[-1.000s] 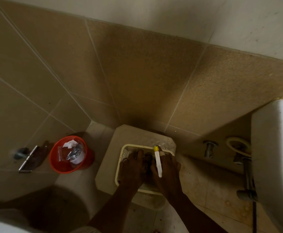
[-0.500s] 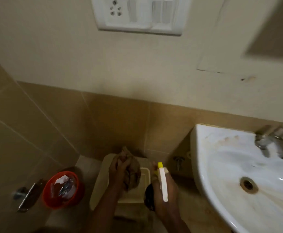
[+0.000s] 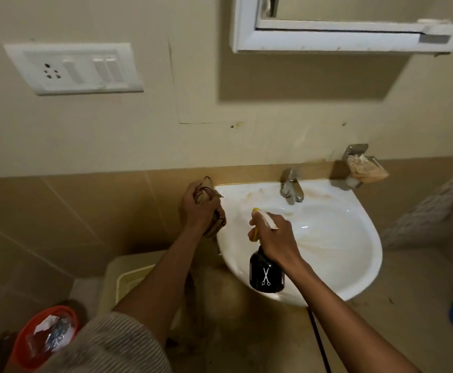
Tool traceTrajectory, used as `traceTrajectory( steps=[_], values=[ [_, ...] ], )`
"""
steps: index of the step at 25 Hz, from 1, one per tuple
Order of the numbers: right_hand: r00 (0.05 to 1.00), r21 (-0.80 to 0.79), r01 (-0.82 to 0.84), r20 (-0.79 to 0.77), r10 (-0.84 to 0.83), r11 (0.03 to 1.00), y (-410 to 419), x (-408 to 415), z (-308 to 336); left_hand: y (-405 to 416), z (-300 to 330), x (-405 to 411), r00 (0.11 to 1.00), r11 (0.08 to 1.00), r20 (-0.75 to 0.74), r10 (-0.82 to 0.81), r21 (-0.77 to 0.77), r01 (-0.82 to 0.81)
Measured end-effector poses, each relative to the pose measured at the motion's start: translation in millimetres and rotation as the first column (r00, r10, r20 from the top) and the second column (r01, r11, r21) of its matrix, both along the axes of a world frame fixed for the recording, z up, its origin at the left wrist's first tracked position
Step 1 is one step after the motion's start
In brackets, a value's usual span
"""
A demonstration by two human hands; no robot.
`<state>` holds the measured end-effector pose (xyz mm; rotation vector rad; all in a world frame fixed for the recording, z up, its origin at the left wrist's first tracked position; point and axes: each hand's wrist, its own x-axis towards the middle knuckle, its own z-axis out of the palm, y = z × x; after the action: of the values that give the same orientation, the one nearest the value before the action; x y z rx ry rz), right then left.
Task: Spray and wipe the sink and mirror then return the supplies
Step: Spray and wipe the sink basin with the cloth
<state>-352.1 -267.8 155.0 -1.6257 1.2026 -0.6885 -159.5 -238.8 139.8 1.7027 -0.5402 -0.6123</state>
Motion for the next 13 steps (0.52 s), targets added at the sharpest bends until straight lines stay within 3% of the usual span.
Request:
traceTrajectory(
  steps=[3, 6, 10, 13],
  values=[
    [1.000, 0.084, -0.028, 0.011, 0.027, 0.996, -25, -18, -18, -14, -18, -7, 0.994, 0.991, 0.075, 0.075, 0.102, -0.083],
    [0.998, 0.062, -0.054, 0.013, 0.054, 0.997, -45, -34, -34, -19, -28, -12, 0.979, 0.972, 0.187, 0.078, 0.205, -0.116],
    [0.995, 0.068, 0.090, 0.040, -0.093, 0.994, -73, -57, -41, -33, -31, -16, 0.948, 0.968, 0.311, -0.071, 0.250, -0.010],
    [0.995, 0.099, 0.089, 0.026, -0.092, 0.991, -86, -71, -41, -57, -32, -22, 0.887, 0.954, 0.429, -0.170, 0.298, 0.038]
  ],
)
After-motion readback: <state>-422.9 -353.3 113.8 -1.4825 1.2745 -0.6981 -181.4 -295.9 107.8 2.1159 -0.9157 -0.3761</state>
